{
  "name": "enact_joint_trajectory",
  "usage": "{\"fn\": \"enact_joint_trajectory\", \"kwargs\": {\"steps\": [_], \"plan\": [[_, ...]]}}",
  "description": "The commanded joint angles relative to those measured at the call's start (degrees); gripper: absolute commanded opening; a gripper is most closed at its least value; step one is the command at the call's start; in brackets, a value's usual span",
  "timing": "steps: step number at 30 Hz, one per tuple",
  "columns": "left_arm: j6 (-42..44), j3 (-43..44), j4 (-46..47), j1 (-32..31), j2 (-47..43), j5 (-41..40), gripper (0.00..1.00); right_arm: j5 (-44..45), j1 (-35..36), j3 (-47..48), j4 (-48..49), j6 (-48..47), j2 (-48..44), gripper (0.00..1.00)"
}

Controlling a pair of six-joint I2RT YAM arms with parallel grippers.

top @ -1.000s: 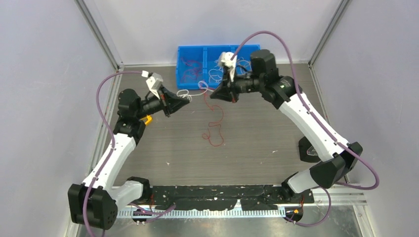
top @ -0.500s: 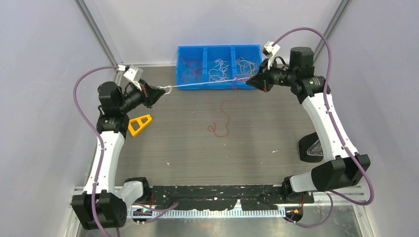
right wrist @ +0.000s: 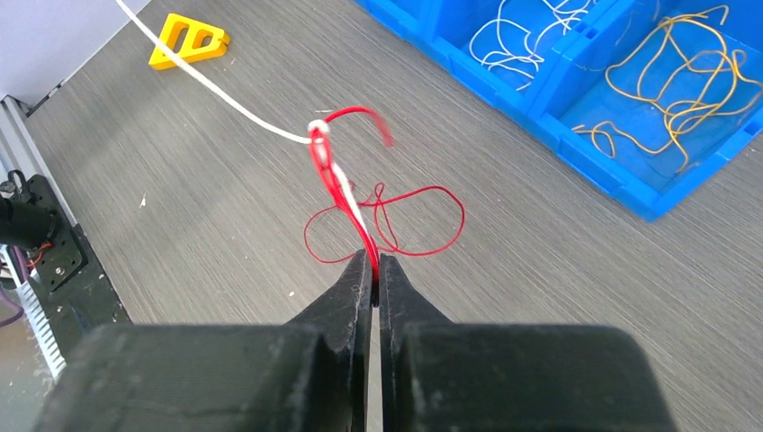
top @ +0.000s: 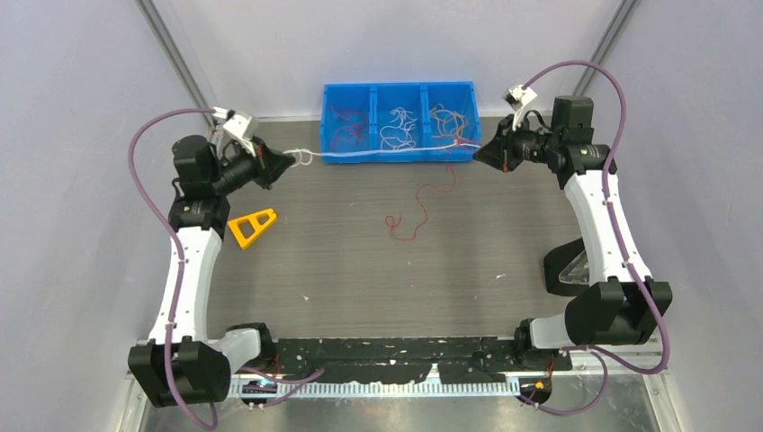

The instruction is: Untangle the cables

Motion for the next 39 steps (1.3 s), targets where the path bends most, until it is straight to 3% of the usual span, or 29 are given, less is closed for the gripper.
{"fn": "enact_joint_trajectory", "kwargs": {"steps": [1, 2, 5, 6, 7, 15, 18, 25, 32, 36, 39], "plan": [[12.41, 1.73, -7.48, -8.69, -2.11, 4.30, 0.00, -1.23, 3.88, 0.38, 1.57, 1.04, -0.96, 0.06], [15.65, 1.68, -10.66, -10.45, -2.25, 5.63, 0.01, -1.91, 5.86, 0.36, 3.85, 2.04, -1.80, 0.05], [16.88, 0.63, -13.25, -11.51, -2.63, 9.09, 0.79, -2.87, 9.78, 1.59, 7.89, 7.22, -3.39, 0.05], [15.90, 0.49, -12.53, -11.55, -2.72, 9.64, 0.86, -3.35, 11.70, 2.06, 8.38, 8.98, -3.86, 0.05], [15.35, 0.56, -11.82, -12.12, -2.84, 10.36, 0.87, -3.58, 13.42, 2.99, 9.36, 9.87, -4.01, 0.05], [14.94, 2.82, -4.09, -24.66, -2.04, 7.39, 0.83, -4.30, 21.13, 3.84, 11.97, 11.65, -5.54, 0.05], [9.93, 2.69, 2.46, -28.12, -0.74, 5.22, 0.77, -4.44, 22.46, 3.77, 12.19, 11.54, -5.73, 0.06], [6.57, 2.45, 11.94, -31.60, 2.49, 1.33, 0.65, -5.12, 25.30, 2.77, 12.04, 11.55, -7.26, 0.05], [10.58, 2.24, 13.39, -36.11, 3.89, -3.88, 0.53, -5.56, 27.75, 1.26, 12.69, 11.53, -8.44, 0.05], [12.21, 0.09, 14.60, -36.12, 2.14, -5.35, 0.37, -6.21, 27.93, 0.95, 12.34, 10.88, -9.39, 0.05], [11.63, -0.87, 16.73, -36.21, 1.54, -4.84, 0.35, -6.59, 28.12, 0.06, 12.45, 10.60, -9.74, 0.05]]}}
